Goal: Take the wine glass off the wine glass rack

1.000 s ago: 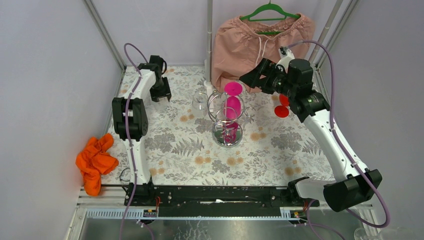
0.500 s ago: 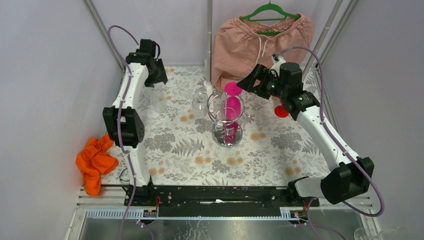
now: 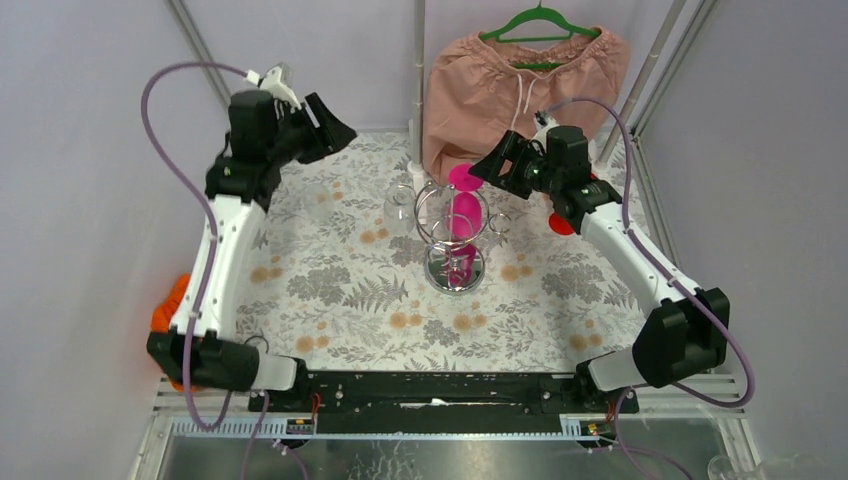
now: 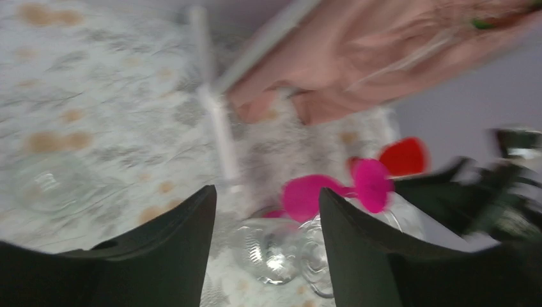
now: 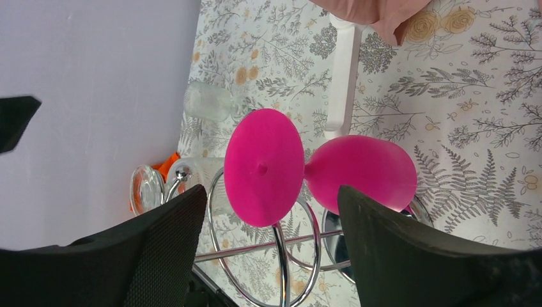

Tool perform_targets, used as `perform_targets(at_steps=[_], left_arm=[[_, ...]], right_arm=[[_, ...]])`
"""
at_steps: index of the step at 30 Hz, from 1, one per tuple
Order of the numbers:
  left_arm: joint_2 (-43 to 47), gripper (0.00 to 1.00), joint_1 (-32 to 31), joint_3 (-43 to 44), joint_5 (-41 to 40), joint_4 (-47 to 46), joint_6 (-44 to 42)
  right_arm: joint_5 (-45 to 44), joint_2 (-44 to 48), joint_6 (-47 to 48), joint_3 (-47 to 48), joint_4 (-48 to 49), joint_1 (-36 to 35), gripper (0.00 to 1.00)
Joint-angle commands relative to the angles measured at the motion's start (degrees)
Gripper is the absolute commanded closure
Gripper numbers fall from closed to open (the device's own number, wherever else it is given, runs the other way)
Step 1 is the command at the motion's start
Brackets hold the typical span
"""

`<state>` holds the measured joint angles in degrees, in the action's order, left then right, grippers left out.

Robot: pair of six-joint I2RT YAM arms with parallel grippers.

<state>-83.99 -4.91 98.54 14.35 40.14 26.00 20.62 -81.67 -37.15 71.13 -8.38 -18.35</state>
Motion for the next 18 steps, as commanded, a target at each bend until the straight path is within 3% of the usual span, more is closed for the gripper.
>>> perform_targets(at_steps=[1, 3, 6, 18], left_arm=[[9.96, 0.31, 0.07, -19.92, 20.78, -34.94, 14.71], [12.96, 0.28, 0.31, -28.69, 27.45, -50.17, 23.11], [12.75, 0.28, 0.34, -33.06, 32.28, -61.42, 31.11], [12.94, 0.28, 0.34, -32.18, 31.44, -57.89, 28.73]], right_arm=[[0.99, -0.87, -1.66, -0.8, 4.95, -0.03, 0.2], [1.62, -1.39, -2.27, -0.9, 5.55, -0.02, 0.26], [2.58, -1.86, -3.21, -1.44, 6.88, 0.1, 0.31], [3.57, -2.09, -6.13, -3.13, 10.54, 0.21, 0.49]])
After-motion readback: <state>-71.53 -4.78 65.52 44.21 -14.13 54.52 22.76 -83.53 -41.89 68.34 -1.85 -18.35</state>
